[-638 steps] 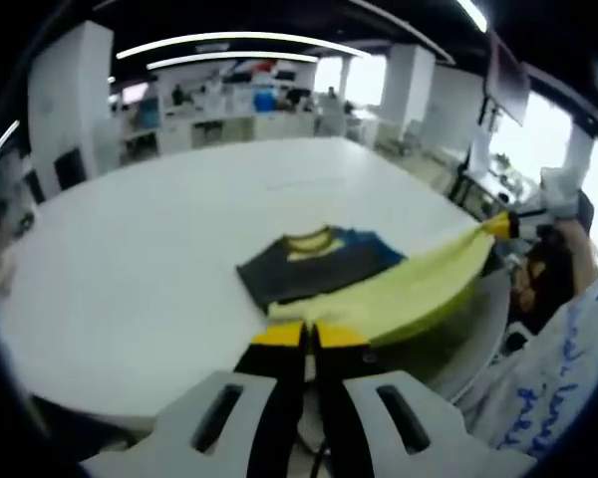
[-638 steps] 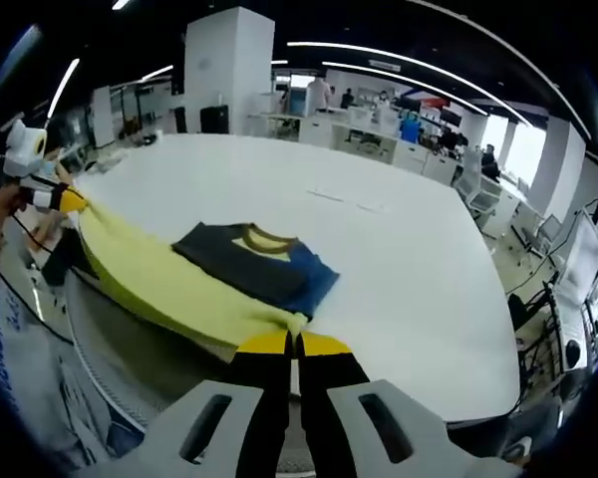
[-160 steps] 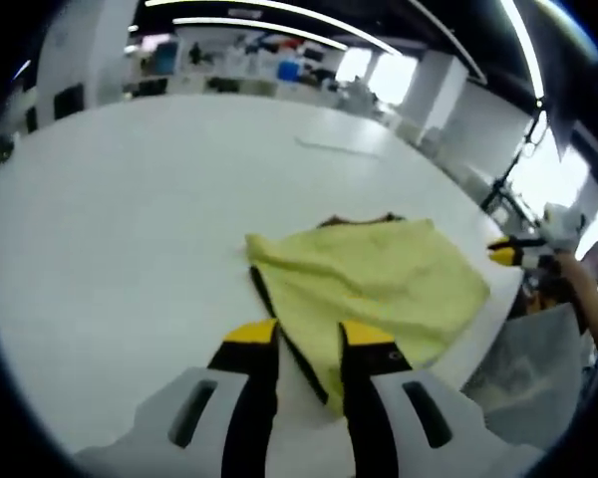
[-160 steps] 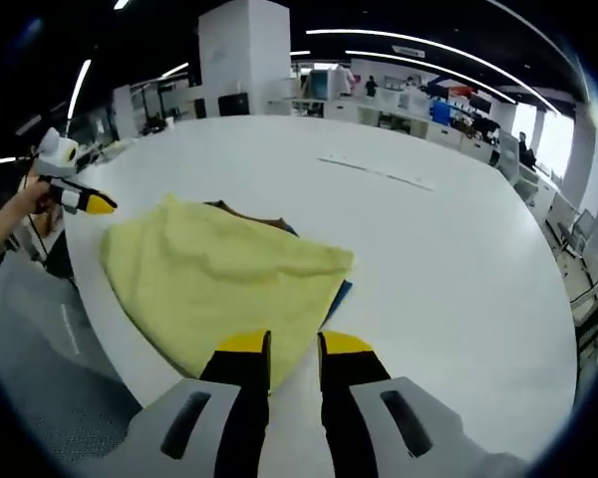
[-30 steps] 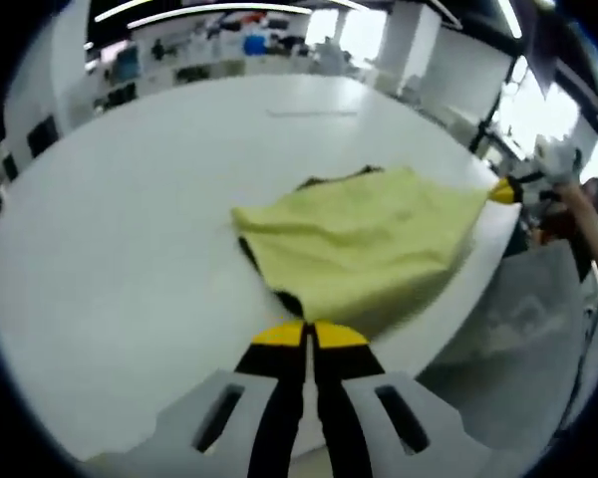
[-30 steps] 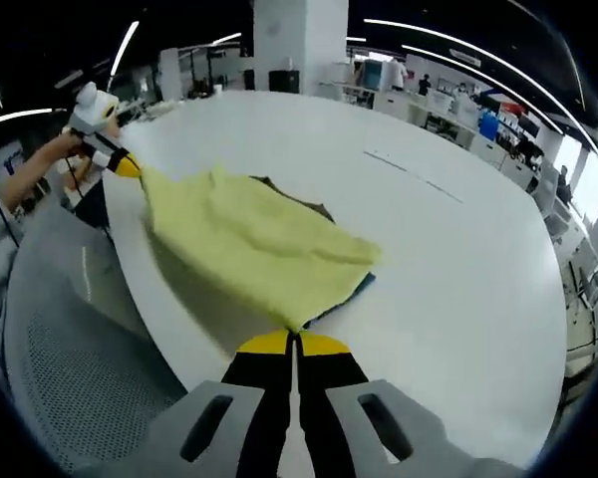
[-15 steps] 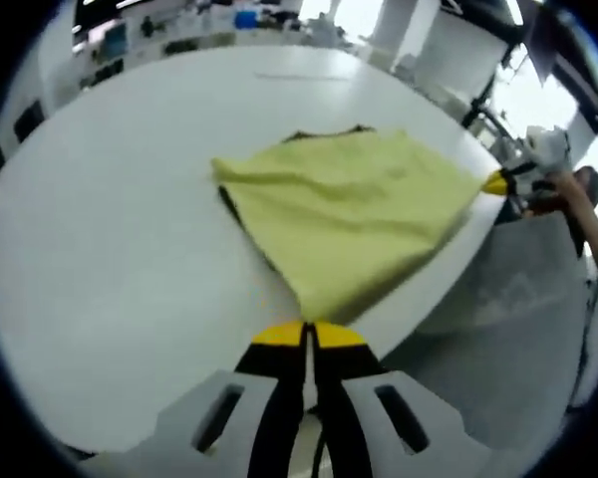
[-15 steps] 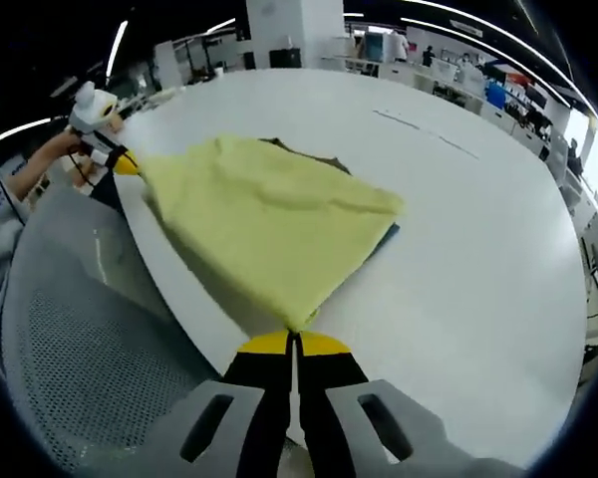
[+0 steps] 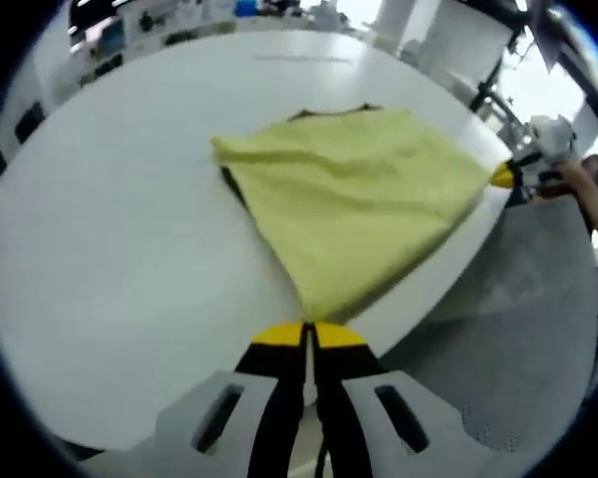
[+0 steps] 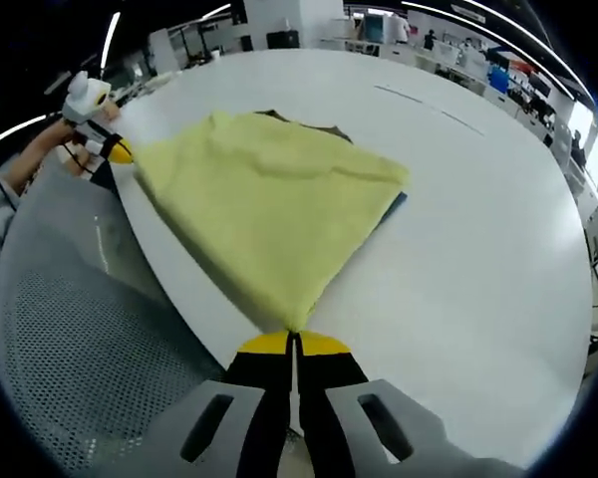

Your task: Fold the garment on the visible template until the final outline fits inside the template.

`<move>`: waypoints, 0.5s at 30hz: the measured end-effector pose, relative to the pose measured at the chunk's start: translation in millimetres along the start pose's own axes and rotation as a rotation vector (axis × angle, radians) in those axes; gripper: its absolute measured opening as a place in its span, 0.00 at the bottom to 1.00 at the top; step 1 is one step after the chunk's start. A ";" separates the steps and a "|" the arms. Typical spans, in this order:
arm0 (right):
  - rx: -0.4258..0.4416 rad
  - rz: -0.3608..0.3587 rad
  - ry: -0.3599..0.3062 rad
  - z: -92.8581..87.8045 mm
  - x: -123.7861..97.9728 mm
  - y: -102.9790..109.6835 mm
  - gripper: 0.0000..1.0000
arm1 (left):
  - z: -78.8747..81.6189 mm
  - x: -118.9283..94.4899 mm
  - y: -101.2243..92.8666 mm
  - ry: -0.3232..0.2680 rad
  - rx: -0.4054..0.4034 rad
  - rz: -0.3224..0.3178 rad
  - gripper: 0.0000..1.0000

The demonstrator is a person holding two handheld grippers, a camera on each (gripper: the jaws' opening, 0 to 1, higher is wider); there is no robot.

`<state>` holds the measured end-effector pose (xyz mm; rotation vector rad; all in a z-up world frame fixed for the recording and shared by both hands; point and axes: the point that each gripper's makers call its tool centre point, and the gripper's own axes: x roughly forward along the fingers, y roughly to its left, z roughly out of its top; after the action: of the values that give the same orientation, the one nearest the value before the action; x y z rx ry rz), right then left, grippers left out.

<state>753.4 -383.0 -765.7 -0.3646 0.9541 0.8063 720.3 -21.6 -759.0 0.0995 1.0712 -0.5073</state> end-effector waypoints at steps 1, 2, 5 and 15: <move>0.000 0.001 0.001 -0.6 0.4 0.0 0.01 | -1.3 0.6 -1.2 0.008 0.006 -0.004 0.00; 0.002 0.001 0.002 -1.2 0.9 -0.1 0.01 | -3.4 1.7 -0.9 0.017 0.012 -0.001 0.00; 0.004 0.001 0.008 -3.8 2.4 0.9 0.01 | -7.4 4.8 1.6 0.027 0.011 0.004 0.00; 0.009 0.002 0.016 -8.5 6.3 4.2 0.01 | -18.7 -0.9 19.8 0.017 -0.050 0.056 0.00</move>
<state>747.4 -382.5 -775.3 -0.3625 0.9728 0.8021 713.6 2.1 -770.6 0.0896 1.0941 -0.4292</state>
